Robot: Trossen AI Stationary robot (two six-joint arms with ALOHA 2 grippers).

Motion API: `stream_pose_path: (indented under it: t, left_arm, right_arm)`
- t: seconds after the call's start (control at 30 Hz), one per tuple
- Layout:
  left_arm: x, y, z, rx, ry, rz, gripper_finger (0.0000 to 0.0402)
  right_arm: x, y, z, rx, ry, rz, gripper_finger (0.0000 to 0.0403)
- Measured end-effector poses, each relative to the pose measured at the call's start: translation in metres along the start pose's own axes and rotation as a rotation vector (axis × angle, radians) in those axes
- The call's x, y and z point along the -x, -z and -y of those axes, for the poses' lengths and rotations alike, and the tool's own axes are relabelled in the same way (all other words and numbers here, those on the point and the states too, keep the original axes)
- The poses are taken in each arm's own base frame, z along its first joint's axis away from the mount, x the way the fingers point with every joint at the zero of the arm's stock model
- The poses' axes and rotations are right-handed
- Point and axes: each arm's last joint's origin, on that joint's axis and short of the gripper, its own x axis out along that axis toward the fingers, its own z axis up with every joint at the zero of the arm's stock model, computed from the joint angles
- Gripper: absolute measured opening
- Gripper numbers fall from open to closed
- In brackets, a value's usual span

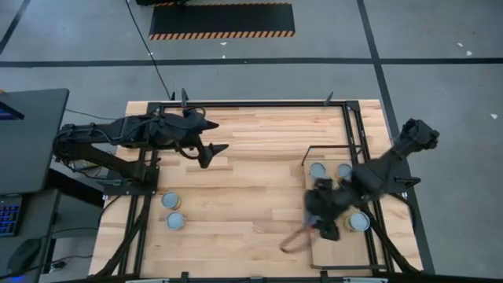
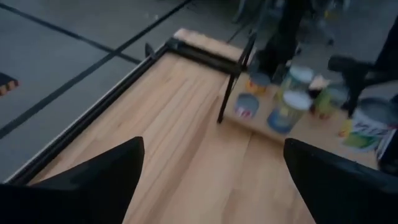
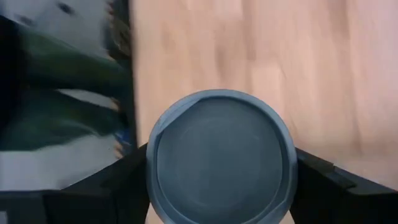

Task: Pick and place cans onto a shelf
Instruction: Put the canned mixed fruits on the shelf

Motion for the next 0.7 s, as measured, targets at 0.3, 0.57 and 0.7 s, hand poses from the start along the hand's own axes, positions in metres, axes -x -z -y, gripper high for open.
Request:
stream_pose_path:
  t: [0.3, 0.57, 0.7]
  left_arm:
    - [-0.02, -0.006, 0.01, 0.142, -0.001, 0.074, 0.0391]
    - [-0.034, 0.003, 0.023, 0.201, 0.015, 0.018, 0.0391]
    - [-0.037, 0.006, 0.026, 0.195, 0.021, -0.001, 0.0391]
  right_arm:
    - [-0.03, 0.078, -0.009, -0.066, 0.167, -0.034, 0.0296]
    - [-0.061, 0.103, -0.002, -0.11, 0.224, 0.012, 0.0297]
    - [-0.065, 0.105, 0.001, -0.085, 0.246, 0.019, 0.03]
